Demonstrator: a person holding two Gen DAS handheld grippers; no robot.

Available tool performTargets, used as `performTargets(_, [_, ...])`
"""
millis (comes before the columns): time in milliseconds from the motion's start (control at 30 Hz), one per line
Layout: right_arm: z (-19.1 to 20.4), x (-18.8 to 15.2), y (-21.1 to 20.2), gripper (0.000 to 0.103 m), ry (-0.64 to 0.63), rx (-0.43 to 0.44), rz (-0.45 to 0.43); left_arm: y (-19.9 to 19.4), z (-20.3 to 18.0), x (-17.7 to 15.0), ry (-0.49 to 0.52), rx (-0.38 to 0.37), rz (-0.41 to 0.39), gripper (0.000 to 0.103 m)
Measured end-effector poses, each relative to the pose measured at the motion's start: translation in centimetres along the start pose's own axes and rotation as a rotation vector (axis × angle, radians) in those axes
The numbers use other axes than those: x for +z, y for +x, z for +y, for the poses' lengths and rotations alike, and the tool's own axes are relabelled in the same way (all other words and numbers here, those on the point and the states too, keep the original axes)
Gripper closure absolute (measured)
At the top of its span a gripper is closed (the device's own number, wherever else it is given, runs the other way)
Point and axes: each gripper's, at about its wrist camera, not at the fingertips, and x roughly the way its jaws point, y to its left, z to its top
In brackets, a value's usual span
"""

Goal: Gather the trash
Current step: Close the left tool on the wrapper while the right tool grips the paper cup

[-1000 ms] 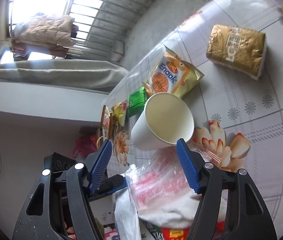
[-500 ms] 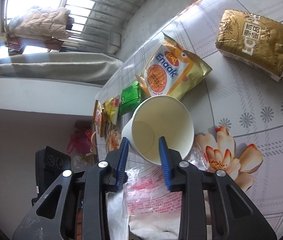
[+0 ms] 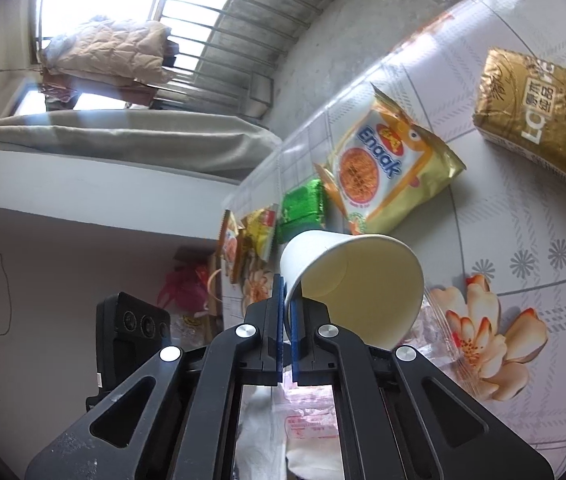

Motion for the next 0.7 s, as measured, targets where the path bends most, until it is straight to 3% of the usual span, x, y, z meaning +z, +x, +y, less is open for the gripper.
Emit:
performTargets(167, [1.3,0.2,-1.5,0.102,-0.032,0.029,-0.04,-1.7,-1.3,-0.5,0.045,-0.084,-0.037,0.094])
performTargets(400, [4.7,-0.6,-6.4,0.102,-0.109,0.083,-0.141,-5.5,-4.4,-2.9,0.161,-0.142,-0.124,0.095])
performTargets(600, [7.4,-3.8,-11.8,0.102,-0.176,0.092,-0.239,-9.0,-7.6,-7.0,0.287,-0.175,-0.198,0.096])
performTargets(700, [8.5,-6.2,-14.7,0.102,-0.211,0.077,-0.304,-10.8,-9.4,-10.6,0.367,-0.193,-0.236,0.096])
